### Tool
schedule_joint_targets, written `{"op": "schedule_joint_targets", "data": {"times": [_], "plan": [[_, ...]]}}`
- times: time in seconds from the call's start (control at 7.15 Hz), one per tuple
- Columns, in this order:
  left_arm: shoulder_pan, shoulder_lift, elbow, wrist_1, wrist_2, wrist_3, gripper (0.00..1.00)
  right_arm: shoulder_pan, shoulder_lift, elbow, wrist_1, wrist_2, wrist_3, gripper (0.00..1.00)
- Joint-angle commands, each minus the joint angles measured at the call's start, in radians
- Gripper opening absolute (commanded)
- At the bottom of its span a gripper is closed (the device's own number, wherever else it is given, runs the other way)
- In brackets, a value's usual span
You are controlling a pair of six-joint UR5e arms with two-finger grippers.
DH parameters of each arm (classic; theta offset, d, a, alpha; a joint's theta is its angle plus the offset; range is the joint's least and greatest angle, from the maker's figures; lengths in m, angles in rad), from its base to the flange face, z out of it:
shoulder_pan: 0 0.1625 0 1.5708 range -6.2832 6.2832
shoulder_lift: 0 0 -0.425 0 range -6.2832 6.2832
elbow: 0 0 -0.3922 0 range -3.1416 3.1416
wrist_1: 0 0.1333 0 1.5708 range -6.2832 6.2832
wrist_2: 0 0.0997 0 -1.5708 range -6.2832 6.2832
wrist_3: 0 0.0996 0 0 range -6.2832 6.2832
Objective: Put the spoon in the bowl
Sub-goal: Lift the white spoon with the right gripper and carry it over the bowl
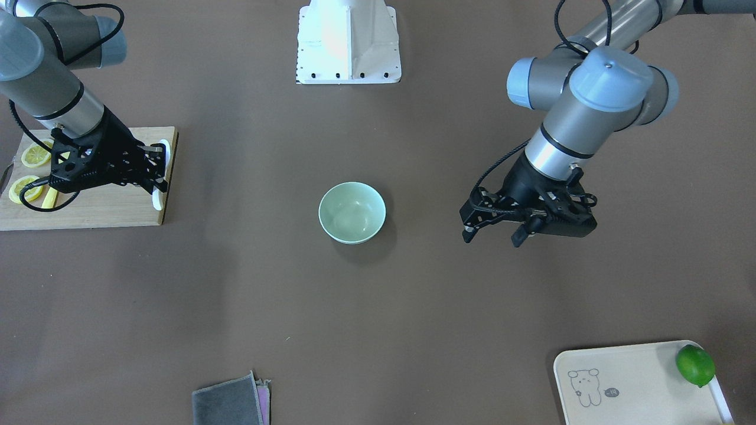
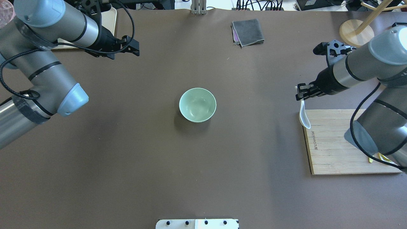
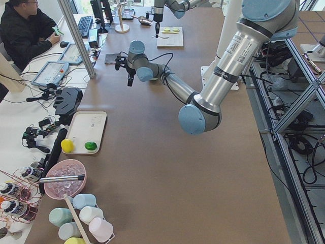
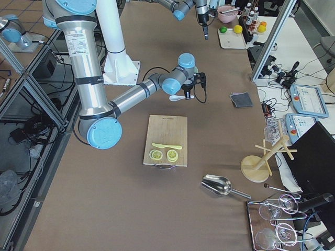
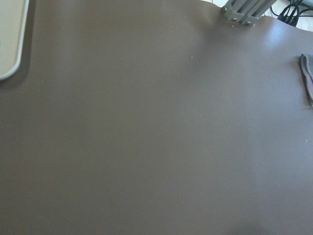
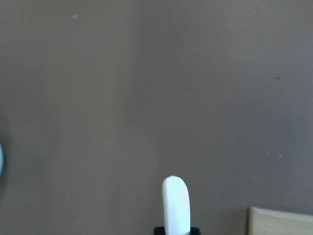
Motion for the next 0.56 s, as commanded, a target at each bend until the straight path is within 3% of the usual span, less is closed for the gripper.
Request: {"op": "schedule_joint_targets", "data": {"times": [0.0,0.42], "plan": [[-0.173,0.133,0.000,-0.011,-0.078,0.317,0.98,-0.043,0.258,-0.133,-0.044,-0.096,0.111,0.00],[-0.323,0.220,0.007,-0.012,-0.188,0.371,0.98,-0.197,0.559,-0.385,-0.030,-0.363,0.227,0.00]]}}
